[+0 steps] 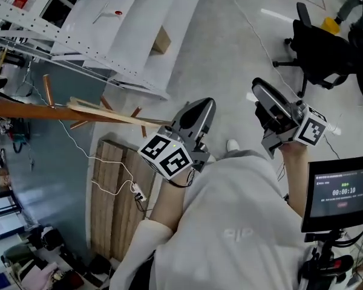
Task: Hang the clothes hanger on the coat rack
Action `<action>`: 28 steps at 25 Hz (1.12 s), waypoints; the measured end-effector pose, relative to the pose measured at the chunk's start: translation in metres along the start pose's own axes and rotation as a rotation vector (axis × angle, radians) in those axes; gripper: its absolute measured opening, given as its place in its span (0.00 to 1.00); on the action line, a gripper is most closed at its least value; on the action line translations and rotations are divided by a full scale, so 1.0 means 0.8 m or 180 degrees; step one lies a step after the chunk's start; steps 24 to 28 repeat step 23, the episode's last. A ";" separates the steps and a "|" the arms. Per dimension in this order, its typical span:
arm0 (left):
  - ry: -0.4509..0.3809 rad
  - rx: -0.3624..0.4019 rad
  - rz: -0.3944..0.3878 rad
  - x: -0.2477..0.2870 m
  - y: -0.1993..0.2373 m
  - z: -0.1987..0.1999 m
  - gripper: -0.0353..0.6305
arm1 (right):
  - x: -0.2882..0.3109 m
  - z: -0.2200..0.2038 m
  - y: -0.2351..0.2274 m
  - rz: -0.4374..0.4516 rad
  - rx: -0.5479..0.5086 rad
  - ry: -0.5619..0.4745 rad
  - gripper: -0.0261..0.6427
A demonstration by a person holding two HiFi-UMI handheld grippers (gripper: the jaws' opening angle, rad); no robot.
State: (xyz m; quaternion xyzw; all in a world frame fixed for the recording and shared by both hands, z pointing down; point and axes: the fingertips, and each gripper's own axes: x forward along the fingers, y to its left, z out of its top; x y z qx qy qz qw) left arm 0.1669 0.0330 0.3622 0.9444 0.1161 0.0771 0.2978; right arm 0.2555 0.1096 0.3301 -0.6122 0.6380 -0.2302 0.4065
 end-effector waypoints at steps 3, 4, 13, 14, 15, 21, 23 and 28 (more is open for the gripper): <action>0.0106 -0.0029 -0.0134 0.021 -0.013 -0.014 0.06 | -0.034 0.002 -0.009 -0.0198 0.0012 -0.0095 0.26; 0.0134 -0.0030 -0.0171 0.028 -0.014 -0.017 0.06 | -0.041 0.002 -0.013 -0.0239 0.0013 -0.0132 0.26; 0.0312 -0.0060 -0.0338 0.065 -0.034 -0.047 0.06 | -0.091 0.008 -0.028 -0.0472 0.0005 -0.0295 0.26; 0.0317 -0.0057 -0.0351 0.068 -0.037 -0.049 0.06 | -0.095 0.009 -0.029 -0.0492 0.0008 -0.0296 0.26; 0.0320 -0.0056 -0.0359 0.070 -0.040 -0.051 0.06 | -0.098 0.009 -0.031 -0.0504 0.0011 -0.0296 0.26; 0.0334 -0.0061 -0.0370 0.072 -0.047 -0.059 0.06 | -0.104 0.011 -0.023 -0.0408 -0.0006 -0.0291 0.26; 0.0328 -0.0071 -0.0362 0.070 -0.046 -0.060 0.06 | -0.105 0.009 -0.022 -0.0406 0.0004 -0.0292 0.26; 0.0328 -0.0071 -0.0362 0.070 -0.046 -0.060 0.06 | -0.105 0.009 -0.022 -0.0406 0.0004 -0.0292 0.26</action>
